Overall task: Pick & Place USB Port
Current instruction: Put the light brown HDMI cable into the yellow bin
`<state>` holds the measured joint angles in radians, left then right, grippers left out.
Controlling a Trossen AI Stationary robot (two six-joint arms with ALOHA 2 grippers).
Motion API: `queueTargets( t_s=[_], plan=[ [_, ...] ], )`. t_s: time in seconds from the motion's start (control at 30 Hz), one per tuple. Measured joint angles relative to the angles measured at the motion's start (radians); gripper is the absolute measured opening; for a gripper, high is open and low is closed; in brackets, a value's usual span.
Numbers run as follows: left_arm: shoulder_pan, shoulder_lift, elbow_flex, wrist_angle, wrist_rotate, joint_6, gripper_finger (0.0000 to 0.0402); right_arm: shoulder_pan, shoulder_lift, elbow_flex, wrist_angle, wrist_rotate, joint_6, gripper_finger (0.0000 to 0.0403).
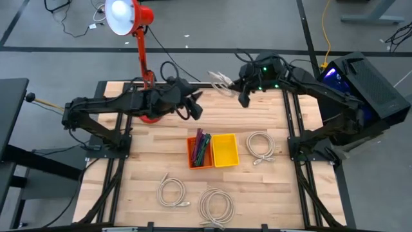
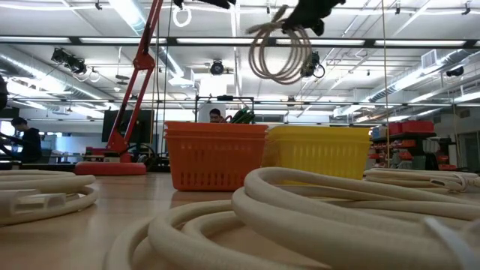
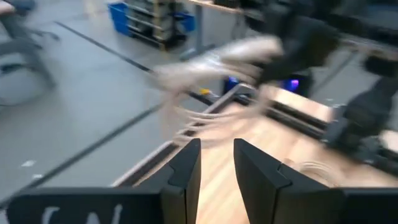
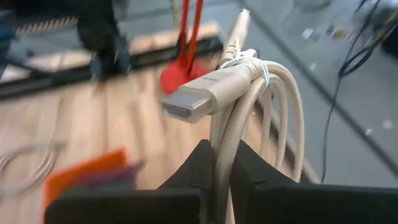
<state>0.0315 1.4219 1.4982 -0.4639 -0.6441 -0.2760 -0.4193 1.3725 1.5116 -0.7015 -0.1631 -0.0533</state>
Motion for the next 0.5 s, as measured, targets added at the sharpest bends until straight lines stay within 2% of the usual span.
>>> queueTargets(
  t_s=[0.1,0.2,0.5],
  plan=[
    [0.001,-0.031,0.0,-0.034,-0.067,0.011,0.0102,0.036,-0.015,0.0,-0.132,-0.009,0.011,0.0019],
    [0.007,-0.057,0.0,-0.047,-0.081,0.011,0.0102,0.092,-0.024,0.0,-0.227,-0.013,0.053,0.0019],
    [0.011,-0.069,0.0,-0.089,-0.065,0.011,0.0103,0.294,-0.032,-0.018,-0.314,0.008,0.211,0.0018]
  ],
)
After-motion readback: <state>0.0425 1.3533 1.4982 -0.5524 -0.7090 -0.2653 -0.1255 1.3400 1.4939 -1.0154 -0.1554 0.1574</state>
